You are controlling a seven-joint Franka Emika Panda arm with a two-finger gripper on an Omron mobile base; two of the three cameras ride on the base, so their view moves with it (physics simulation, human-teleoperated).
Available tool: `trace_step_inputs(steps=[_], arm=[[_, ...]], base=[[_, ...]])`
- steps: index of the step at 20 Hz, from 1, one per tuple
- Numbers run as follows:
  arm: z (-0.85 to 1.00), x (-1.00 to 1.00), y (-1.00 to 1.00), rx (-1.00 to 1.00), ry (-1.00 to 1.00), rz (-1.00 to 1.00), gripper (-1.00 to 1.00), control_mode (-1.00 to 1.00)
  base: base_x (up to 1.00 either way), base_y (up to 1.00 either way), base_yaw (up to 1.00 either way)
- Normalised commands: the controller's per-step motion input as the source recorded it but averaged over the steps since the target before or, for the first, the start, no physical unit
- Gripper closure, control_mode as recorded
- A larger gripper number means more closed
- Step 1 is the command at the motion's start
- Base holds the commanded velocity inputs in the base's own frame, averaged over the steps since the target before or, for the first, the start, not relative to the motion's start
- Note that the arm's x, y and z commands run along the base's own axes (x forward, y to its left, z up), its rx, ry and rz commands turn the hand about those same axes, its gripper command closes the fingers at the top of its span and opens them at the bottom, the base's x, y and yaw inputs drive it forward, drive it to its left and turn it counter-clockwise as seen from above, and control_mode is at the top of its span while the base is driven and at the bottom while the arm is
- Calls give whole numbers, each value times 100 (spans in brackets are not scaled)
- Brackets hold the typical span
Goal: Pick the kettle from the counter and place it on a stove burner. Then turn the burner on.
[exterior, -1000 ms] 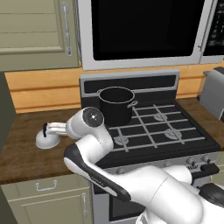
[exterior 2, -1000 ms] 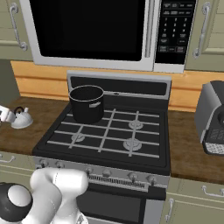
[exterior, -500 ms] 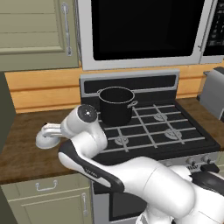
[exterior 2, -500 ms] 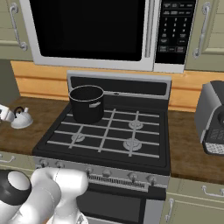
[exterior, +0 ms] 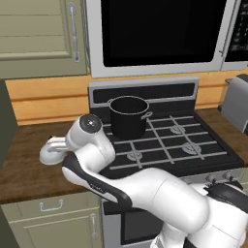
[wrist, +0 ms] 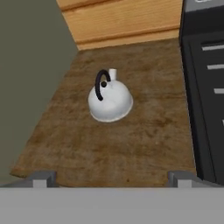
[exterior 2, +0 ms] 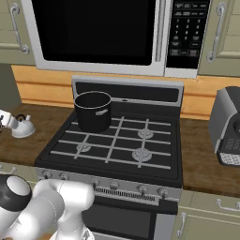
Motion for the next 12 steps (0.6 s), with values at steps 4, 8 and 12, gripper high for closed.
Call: trace_step_inputs(steps=[4, 8, 12], arm=[[-23, 11, 2, -17, 0, 0, -100, -100], [-14, 16, 13, -14, 0, 0, -100, -100], [-10, 19, 15, -11, 0, 0, -100, -100]], base=[[0, 0, 0], [0, 0, 0], [0, 0, 0]])
